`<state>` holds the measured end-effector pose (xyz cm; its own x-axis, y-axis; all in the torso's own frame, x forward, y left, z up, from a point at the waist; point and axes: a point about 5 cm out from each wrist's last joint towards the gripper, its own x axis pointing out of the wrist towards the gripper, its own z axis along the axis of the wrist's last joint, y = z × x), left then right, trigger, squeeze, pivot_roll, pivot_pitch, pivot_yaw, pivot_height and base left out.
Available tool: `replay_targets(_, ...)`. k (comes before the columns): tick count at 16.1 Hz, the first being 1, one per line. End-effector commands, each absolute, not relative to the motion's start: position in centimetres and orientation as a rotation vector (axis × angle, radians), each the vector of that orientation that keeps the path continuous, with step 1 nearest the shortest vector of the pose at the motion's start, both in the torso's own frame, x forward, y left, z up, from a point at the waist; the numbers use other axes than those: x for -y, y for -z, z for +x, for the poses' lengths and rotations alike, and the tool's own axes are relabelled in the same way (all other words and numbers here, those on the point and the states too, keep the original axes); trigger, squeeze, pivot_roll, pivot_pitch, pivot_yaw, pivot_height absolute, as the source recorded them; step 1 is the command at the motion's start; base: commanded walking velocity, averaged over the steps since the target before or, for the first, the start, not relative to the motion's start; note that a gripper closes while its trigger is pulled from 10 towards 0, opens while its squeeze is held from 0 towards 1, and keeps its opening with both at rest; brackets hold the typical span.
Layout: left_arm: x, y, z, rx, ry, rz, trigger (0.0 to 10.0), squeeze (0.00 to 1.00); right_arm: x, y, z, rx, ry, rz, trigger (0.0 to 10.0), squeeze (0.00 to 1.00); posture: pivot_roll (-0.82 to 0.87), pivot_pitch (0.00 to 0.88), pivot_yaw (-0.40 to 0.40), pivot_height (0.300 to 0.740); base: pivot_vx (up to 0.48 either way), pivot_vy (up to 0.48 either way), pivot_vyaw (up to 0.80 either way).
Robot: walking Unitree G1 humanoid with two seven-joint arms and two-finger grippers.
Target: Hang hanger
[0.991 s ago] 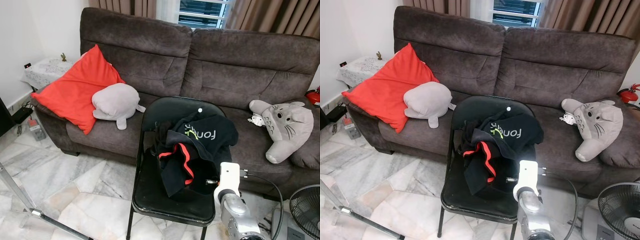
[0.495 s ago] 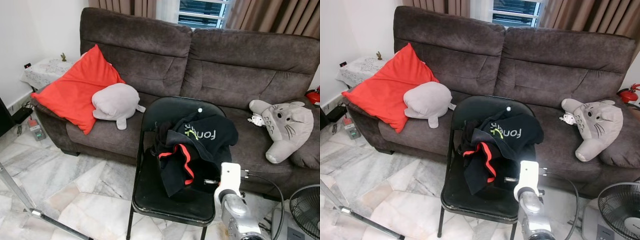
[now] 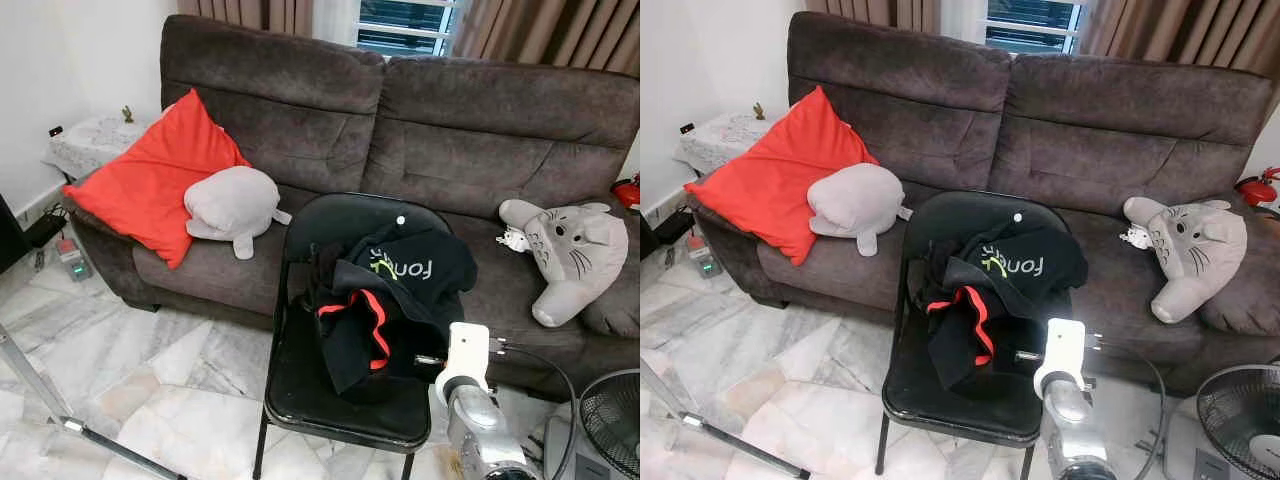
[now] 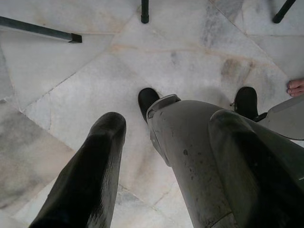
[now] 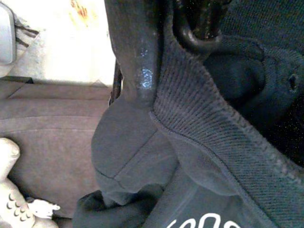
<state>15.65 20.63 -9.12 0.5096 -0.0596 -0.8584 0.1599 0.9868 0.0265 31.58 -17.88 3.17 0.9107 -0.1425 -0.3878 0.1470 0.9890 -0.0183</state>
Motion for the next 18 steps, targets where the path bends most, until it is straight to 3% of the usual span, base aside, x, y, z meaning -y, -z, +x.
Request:
replay_targets(1, -20.7, 9.3, 15.3, -1.050, 0.140, 0.124, 10.0, 0.00, 18.4, -3.9, 32.1, -0.368, 0.175, 0.017, 0.0, 0.00, 0.00, 0.000, -0.044, 0.740, 0.000, 0.000, 0.00)
replay_targets(6, -20.7, 9.3, 15.4, -1.043, 0.131, 0.129, 10.0, 0.00, 20.0, -5.6, 32.8, -0.292, 0.316, 0.050, 0.0, 0.00, 0.02, 0.000, -0.043, 0.740, 0.000, 0.000, 0.00)
replay_targets(11, -20.7, 9.2, 15.5, -1.040, 0.131, 0.133, 10.0, 0.00, 22.2, -11.7, 34.8, -0.055, 0.442, 0.041, 0.0, 0.00, 0.02, 0.000, -0.042, 0.740, 0.000, 0.000, 0.00)
replay_targets(18, -20.6, 9.1, 15.8, -1.038, 0.124, 0.131, 10.0, 0.00, 21.7, -20.5, 37.7, 0.226, 0.376, 0.096, 0.0, 0.00, 0.02, 0.000, -0.040, 0.740, 0.000, 0.000, 0.00)
